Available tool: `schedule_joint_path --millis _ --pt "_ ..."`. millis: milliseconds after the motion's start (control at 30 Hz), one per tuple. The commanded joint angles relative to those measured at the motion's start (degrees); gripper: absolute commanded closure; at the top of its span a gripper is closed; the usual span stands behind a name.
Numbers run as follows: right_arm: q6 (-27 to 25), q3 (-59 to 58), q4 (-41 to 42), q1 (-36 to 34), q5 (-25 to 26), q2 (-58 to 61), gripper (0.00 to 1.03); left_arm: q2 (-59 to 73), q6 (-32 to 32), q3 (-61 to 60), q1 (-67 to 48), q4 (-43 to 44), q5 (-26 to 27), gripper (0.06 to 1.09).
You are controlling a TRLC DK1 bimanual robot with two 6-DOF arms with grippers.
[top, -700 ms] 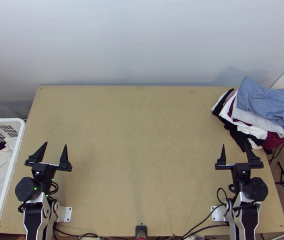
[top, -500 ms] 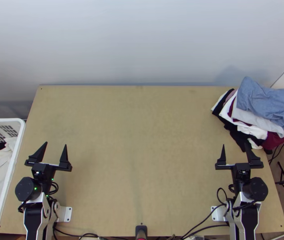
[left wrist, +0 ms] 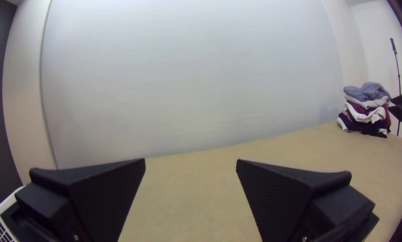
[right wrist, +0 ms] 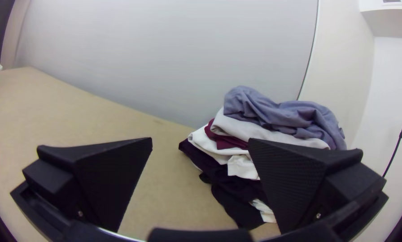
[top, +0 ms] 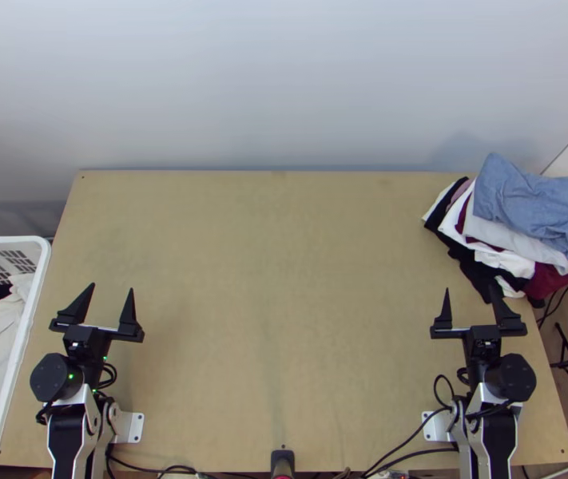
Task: Fold the t-shirt
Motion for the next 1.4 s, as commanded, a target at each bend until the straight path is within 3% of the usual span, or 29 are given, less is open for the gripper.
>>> schedule_joint_path --millis 0,667,767,1367 --pt "0.01 0.01 0.02 0.02 0.01 0.01 0.03 0.01 0.01 -0.01 0.05 0.02 0.0 0.1" --pt "0.01 0.01 0.02 0.02 0.01 0.01 0.03 0.01 0.01 -0.01 -0.03 0.02 0.0 0.1" --pt "7.21 0.01 0.02 0.1 0.01 0.01 0.03 0.01 0.01 -0.01 -0.03 0.02 0.0 0.1" --pt "7.3 0.01 0.02 0.1 0.01 0.01 0.03 0.01 -0.08 -0.01 -0.3 0.02 0.0 0.1"
